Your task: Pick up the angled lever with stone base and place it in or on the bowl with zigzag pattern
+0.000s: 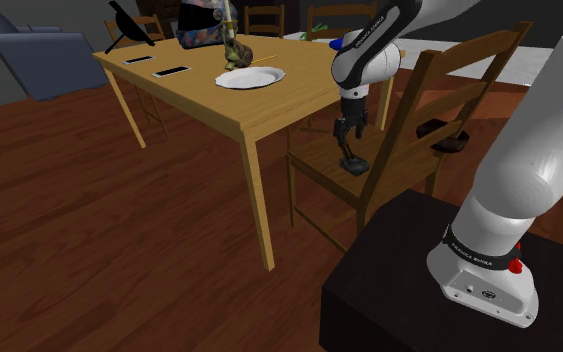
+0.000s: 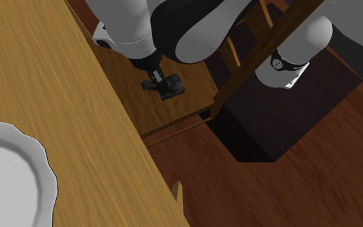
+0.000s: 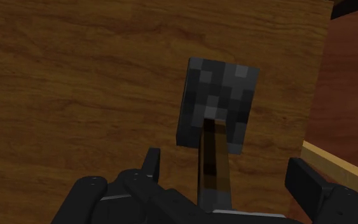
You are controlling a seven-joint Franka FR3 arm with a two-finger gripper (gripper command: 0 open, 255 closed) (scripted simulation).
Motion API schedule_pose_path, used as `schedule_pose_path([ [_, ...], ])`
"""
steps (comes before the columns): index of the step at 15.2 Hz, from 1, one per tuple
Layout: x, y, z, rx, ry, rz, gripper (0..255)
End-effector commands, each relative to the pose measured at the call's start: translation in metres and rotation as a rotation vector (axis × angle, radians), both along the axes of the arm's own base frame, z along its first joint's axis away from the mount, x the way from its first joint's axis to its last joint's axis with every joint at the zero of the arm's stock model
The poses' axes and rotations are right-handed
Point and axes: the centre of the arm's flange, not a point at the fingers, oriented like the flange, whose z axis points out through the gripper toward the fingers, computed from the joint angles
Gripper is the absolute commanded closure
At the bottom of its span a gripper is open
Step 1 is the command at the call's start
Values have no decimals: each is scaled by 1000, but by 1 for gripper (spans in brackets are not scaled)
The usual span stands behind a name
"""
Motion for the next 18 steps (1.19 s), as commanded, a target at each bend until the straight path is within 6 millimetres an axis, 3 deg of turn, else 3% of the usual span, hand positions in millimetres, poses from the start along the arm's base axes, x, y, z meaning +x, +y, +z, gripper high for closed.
schedule_pose_path([
  [1,0,0,-10,-1,-1,0,0],
  [4,-1,1,-28,-1,-1,0,0],
  [12,-1,1,-28,-1,-1,0,0],
  [13,-1,1,-28,-1,-1,0,255],
  [18,-1,1,-28,-1,-1,0,255],
])
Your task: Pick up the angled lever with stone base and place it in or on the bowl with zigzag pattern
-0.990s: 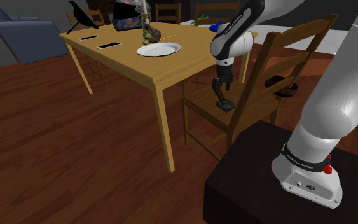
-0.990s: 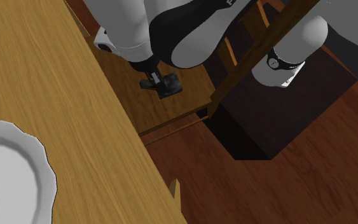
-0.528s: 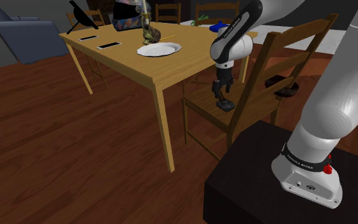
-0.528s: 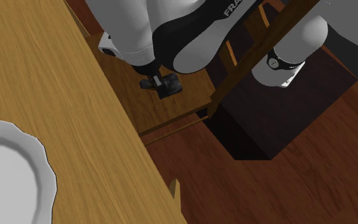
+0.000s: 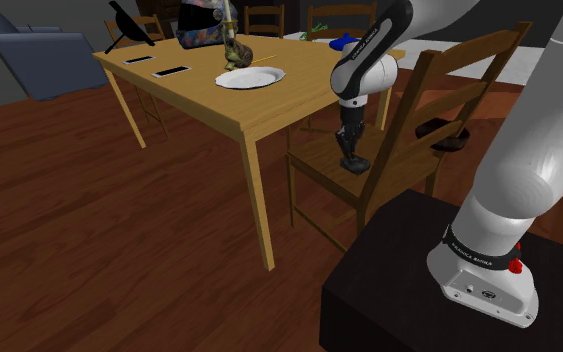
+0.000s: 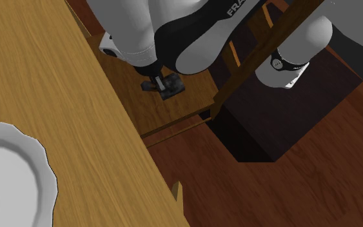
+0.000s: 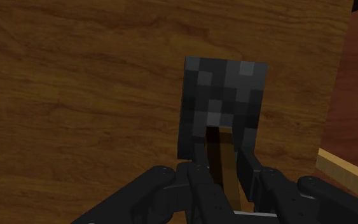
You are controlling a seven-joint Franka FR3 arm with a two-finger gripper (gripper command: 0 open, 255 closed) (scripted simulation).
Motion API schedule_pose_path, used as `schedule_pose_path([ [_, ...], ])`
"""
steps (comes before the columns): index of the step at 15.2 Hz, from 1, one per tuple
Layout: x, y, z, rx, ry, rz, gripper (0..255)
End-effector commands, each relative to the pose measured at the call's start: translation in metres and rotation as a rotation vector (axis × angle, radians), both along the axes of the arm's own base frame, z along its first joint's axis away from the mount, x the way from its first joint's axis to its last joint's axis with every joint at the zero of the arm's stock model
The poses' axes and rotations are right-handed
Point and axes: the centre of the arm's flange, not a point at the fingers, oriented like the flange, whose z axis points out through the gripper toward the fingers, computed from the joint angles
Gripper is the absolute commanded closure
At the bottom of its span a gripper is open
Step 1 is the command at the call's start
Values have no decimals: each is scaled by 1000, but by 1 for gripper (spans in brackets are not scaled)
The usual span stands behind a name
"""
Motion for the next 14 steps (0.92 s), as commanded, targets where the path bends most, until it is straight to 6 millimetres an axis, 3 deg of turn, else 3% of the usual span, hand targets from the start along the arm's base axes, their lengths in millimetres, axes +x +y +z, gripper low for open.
schedule_pose_path([
  [1,0,0,-1,1,2,0,255],
  [4,0,0,-1,1,2,0,255],
  [14,0,0,52,1,2,0,255],
])
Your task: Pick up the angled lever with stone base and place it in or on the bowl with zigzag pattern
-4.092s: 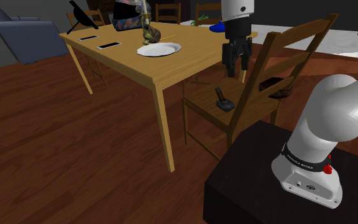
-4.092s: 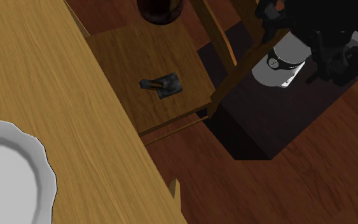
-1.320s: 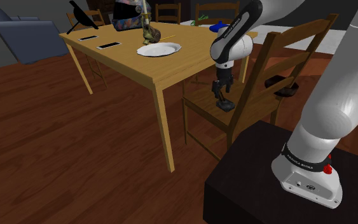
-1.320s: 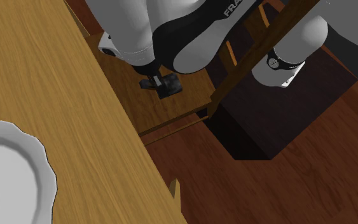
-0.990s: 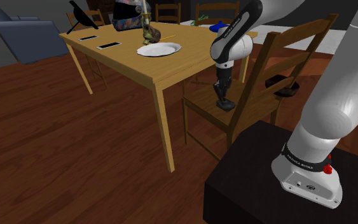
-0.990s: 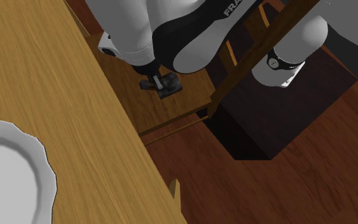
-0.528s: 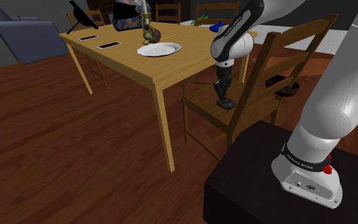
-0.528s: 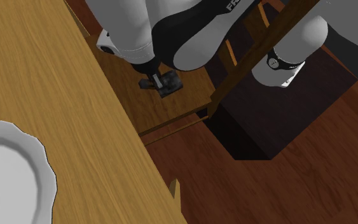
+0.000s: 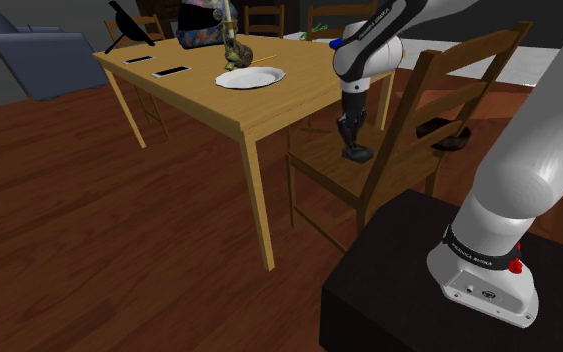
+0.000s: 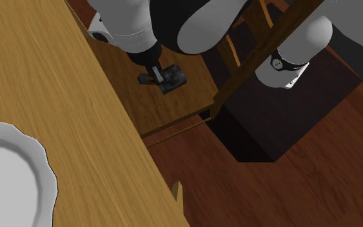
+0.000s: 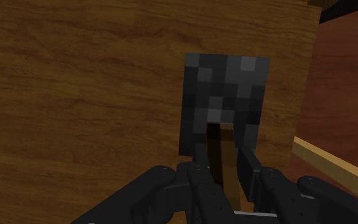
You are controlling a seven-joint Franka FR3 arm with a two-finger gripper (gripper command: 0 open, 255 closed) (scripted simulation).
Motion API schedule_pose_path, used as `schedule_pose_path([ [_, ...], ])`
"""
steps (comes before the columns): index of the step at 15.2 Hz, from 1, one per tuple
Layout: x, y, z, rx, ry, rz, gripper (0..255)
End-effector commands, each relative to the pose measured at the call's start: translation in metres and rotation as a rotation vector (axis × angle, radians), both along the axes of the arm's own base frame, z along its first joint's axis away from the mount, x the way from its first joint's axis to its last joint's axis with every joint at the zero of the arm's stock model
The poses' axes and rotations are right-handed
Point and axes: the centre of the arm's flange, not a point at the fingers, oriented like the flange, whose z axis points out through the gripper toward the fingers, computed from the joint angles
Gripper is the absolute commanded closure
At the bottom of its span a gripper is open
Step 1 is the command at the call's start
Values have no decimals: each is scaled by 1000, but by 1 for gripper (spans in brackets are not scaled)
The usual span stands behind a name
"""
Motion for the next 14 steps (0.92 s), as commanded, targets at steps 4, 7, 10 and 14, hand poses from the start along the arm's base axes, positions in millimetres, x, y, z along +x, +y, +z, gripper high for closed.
schedule_pose_path([
  [4,0,0,27,0,0,0,255],
  [7,0,0,43,0,0,0,255],
  [10,0,0,58,0,0,0,255],
  [14,0,0,80,0,0,0,255],
])
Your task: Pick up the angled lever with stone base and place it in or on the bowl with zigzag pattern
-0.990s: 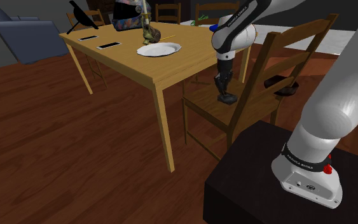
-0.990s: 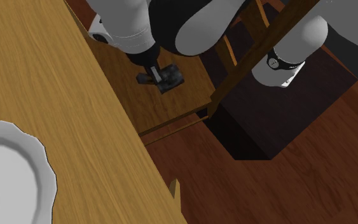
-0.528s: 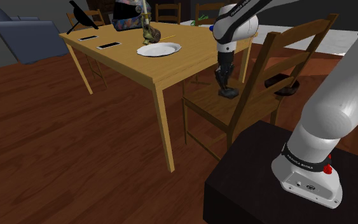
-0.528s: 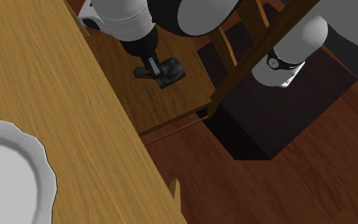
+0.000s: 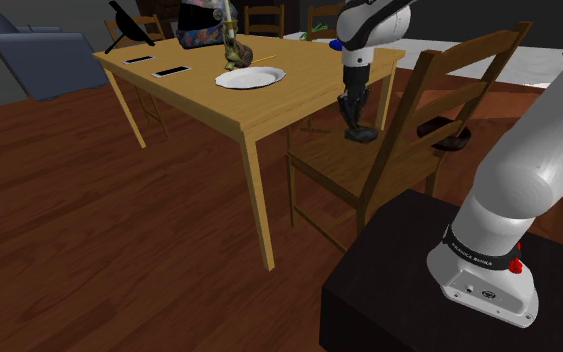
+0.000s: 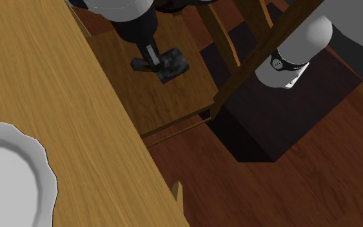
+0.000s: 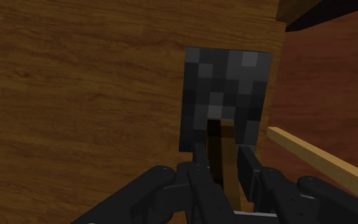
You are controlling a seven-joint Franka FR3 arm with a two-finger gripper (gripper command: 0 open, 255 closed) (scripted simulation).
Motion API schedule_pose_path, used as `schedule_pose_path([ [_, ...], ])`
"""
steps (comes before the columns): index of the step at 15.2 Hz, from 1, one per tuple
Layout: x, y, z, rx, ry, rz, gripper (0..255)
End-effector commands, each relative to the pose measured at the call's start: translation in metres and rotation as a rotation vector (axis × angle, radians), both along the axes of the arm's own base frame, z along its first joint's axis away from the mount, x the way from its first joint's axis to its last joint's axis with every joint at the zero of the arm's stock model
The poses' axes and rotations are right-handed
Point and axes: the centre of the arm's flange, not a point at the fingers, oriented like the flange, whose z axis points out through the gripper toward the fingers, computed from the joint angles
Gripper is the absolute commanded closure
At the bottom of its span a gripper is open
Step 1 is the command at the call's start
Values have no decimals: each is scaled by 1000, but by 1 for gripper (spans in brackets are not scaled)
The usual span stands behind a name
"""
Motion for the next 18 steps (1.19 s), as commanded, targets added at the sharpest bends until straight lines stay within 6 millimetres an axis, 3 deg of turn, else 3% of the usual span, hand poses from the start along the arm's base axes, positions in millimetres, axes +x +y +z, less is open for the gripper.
schedule_pose_path([
  [1,0,-1,10,0,0,0,255],
  [5,0,-1,30,0,0,0,255],
  [18,-101,-139,40,0,0,0,255],
])
